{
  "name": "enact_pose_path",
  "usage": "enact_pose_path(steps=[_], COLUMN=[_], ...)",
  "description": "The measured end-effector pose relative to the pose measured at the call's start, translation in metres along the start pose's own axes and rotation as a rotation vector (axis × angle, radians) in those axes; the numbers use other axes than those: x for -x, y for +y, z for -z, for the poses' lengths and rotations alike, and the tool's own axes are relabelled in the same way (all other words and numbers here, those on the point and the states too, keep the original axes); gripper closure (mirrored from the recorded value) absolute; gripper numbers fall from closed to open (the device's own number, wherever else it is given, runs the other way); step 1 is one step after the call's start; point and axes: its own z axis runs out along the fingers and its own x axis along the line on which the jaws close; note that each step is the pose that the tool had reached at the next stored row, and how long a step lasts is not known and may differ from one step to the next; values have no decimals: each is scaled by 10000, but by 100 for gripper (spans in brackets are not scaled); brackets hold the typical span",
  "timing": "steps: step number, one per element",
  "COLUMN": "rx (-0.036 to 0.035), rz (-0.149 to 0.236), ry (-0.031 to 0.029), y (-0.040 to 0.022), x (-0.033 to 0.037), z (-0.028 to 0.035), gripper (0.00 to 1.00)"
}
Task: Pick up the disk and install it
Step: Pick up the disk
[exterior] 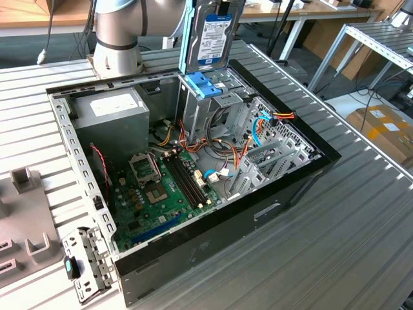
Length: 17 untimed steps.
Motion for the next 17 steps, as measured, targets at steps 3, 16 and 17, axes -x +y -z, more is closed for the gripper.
enact_pose_path(steps=[3,16,17], rx=[0,0,1], rz=[0,0,0], ry=[0,0,0], y=[-93,-133,-133], x=[3,4,4], z=[-1,-1,-1], gripper=[65,65,65])
